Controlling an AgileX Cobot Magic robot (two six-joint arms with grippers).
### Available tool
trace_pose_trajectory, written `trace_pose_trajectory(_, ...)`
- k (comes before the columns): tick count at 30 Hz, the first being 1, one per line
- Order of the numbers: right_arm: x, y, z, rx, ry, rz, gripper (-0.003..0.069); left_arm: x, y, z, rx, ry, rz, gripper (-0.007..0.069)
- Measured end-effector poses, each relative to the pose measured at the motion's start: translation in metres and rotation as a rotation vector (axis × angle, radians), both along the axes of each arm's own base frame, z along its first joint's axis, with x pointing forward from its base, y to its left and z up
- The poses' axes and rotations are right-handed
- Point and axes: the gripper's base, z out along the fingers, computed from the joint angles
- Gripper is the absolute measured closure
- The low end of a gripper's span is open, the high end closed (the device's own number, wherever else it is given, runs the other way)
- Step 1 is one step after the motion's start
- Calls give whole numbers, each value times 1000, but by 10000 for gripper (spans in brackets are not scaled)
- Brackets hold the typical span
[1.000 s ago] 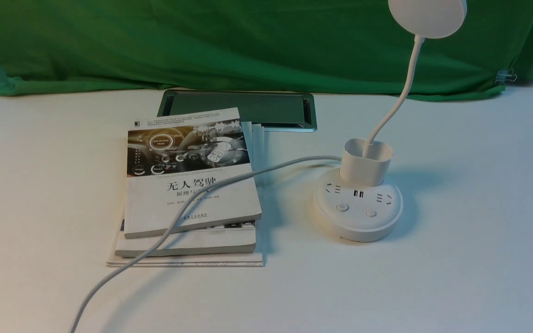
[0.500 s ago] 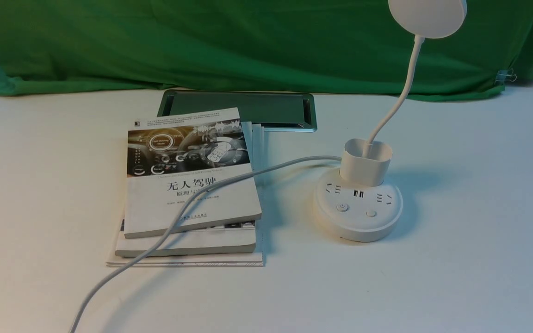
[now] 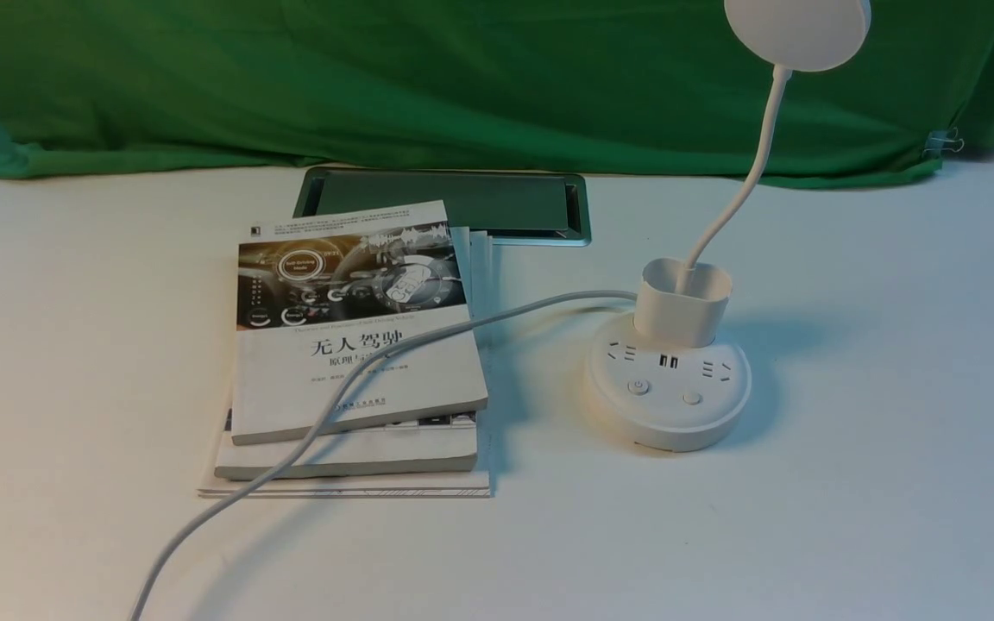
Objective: Turn on the desk lamp on the white desktop with your hand.
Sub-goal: 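Press the button on the base of the white desk lamp with the right gripper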
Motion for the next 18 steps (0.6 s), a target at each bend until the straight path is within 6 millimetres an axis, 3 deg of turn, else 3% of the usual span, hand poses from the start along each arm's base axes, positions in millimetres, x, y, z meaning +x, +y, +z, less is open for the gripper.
trace_pose_trajectory(6,0,1,2,31,-26,22,416,0,0,0,0,0,0,603)
trace_pose_trajectory(9,0,3,1,-38,26,43,445,0,0,0,0,0,0,603)
trace_pose_trajectory(11,-1,4,16,-178,59,57,510,0,0,0,0,0,0,603)
trace_pose_trajectory(13,2,5,40,-430,73,60,595,0,0,0,0,0,0,603)
trace_pose_trajectory(16,9,7,79,-738,87,64,627,0,0,0,1,0,0,603)
trace_pose_trajectory(18,25,8,110,-905,172,112,629,0,0,0,0,0,0,603)
